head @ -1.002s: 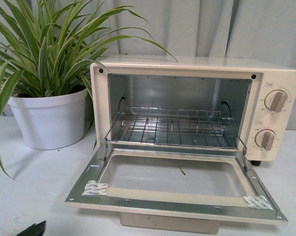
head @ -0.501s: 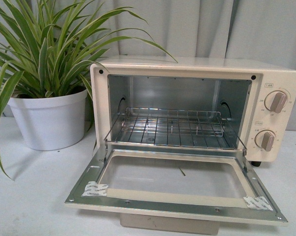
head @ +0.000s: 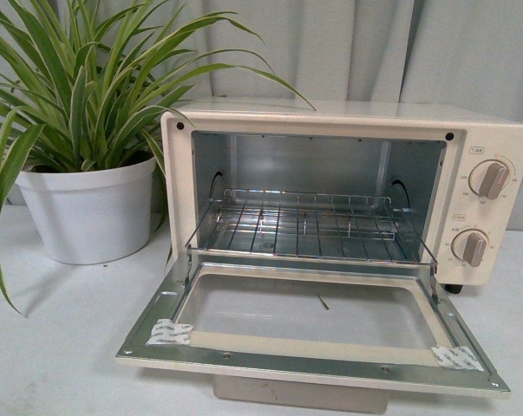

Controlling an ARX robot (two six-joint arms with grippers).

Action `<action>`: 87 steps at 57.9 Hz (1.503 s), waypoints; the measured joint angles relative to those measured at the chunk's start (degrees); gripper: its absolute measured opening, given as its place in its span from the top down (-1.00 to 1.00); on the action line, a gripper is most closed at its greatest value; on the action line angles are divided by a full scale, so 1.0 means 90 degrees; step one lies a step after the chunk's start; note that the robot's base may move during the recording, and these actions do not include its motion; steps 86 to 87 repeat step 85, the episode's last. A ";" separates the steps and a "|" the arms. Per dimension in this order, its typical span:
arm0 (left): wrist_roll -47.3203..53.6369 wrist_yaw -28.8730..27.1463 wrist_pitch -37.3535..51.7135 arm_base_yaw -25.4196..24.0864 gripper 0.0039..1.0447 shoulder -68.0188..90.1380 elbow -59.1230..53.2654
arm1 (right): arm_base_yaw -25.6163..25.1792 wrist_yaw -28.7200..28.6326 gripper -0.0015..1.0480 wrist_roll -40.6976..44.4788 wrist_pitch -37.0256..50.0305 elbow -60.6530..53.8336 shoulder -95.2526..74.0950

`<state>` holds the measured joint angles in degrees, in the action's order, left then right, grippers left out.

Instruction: Open oven

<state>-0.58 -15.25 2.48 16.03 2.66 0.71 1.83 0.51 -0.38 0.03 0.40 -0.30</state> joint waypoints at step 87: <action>0.0034 0.1671 -0.0274 -0.1753 -0.88 -0.0272 0.0000 | -0.0187 -0.0046 -0.82 0.0022 -0.0005 0.0000 0.0007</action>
